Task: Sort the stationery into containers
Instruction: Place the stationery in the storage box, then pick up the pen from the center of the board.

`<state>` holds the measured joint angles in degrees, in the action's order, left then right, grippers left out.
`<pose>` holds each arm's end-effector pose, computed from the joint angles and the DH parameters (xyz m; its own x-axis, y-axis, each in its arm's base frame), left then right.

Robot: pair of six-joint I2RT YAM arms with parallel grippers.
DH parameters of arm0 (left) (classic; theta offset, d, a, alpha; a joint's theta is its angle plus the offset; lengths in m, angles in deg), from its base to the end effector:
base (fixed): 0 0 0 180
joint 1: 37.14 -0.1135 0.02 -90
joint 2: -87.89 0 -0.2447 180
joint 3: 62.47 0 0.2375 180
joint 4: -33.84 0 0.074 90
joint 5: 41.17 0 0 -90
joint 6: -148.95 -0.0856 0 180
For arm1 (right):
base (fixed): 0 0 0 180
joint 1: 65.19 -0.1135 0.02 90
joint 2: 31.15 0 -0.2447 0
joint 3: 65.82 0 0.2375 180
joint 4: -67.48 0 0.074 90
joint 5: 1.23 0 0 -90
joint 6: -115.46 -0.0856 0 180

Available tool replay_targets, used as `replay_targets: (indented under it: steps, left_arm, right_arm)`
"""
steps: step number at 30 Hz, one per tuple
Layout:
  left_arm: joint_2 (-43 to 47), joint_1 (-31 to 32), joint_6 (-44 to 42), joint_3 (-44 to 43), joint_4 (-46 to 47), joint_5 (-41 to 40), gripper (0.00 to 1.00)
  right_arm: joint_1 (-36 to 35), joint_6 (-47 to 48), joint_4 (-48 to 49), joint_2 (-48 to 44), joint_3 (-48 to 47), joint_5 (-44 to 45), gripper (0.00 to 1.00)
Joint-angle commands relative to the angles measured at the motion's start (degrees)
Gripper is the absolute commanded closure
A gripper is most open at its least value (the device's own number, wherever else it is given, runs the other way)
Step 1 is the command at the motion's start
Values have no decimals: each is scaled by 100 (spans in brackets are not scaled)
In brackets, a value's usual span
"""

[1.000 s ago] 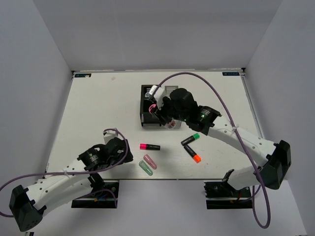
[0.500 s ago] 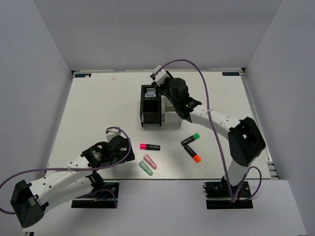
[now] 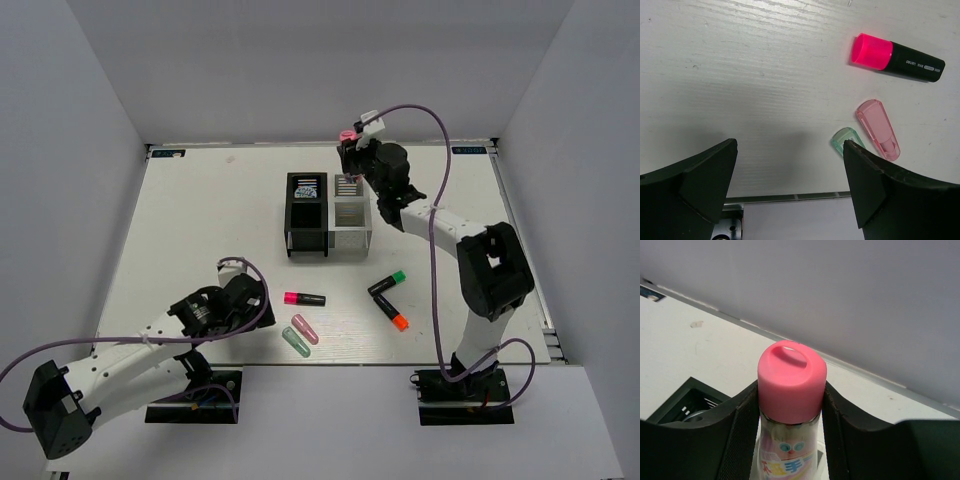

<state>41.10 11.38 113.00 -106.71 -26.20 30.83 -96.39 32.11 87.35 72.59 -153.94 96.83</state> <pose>0.1266 -0.1033 0.1433 -0.8457 -0.2058 -0.4923 -0.1130 0.9708 -0.2116 0.4041 0.2307 0.2990 0.1085 -0.0683 -0.9917 -0.3833 0.9176 -0.1052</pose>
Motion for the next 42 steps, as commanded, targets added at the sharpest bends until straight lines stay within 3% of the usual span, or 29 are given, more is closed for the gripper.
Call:
replay_targets:
  steps: [1, 5, 18, 19, 20, 21, 24, 25, 26, 27, 29, 30, 31, 33, 34, 36, 37, 38, 39, 40, 41, 42]
  left_arm:
    - [-50, 9, -34, -195, 76, -28, 3]
    - [-103, 18, -17, -168, 137, -2, 3]
    - [-138, 18, 10, -160, 155, 16, 3]
    - [-138, 18, 10, -160, 172, 24, 3]
    - [-155, 18, 10, -142, 173, 25, 3]
    - [-156, 18, -7, -151, 216, 51, 3]
    - [-234, 18, -60, -177, 321, 103, 3]
    - [-269, 18, -60, -229, 348, 112, 5]
    - [-383, 9, -78, -239, 366, 147, 8]
    - [-428, 9, -69, -282, 401, 208, 28]
    - [-647, 27, -157, -440, 541, 279, 63]
    - [-726, 18, -201, -502, 550, 306, 81]
    - [-910, 9, -297, -729, 559, 375, 100]
    - [-1330, 27, -516, -888, 551, 420, 100]
    - [-1438, 44, -613, -1237, 524, 472, 100]
    - [-1953, 97, -1236, -1781, 367, 508, 87]
    - [-2096, 106, -1412, -1925, 218, 534, 77]
    - [-2211, 106, -2127, -2065, 77, 726, 47]
    - [-2569, 115, -2396, -2441, -81, 797, 33]
    - [-2694, 176, -2868, -2575, -178, 824, 22]
    - [-2922, 202, -3308, -2698, -362, 790, 14]
    - [-3037, 229, -3530, -2943, -459, 746, 14]
  right_arm:
    - [227, -874, 812, 76, -25, -690, 100]
    - [351, -964, 1434, 277, 133, -1077, 100]
    - [571, -939, 1638, 638, 361, -1834, 100]
    - [563, -903, 1691, 621, 475, -1860, 89]
    - [562, -851, 1726, 603, 529, -2052, 67]
    - [554, -798, 1779, 577, 642, -2080, 31]
    - [562, -710, 1675, 366, 749, -2316, 10]
    - [580, -701, 1622, 235, 731, -2326, 10]
    - [563, -692, 1438, 182, 731, -2317, 10]
    - [597, -727, 1271, 68, 696, -2352, 12]
    - [606, -849, 920, -134, 661, -2283, 46]
    - [624, -928, 753, -335, 583, -2265, 68]
    - [615, -999, -102, -450, 504, -2247, 100]
    - [615, -1008, -1072, -943, -64, -2352, 100]
    - [641, -904, -2260, -1039, -260, -2483, 100]
    - [729, -736, -4685, -1251, -1091, -3708, 43]
    - [782, 230, -5246, -1269, -1210, -4376, 23]
    - [791, 605, -6827, -1382, -1368, -4748, 10]
    - [826, 1288, -7286, -1427, -1300, -5030, 13]
    - [852, 1599, -7648, -1636, -1186, -5459, 23]
    - [879, 2550, -8443, -1751, -811, -5612, 55]
    - [896, 2804, -8608, -2170, -346, -5683, 70]
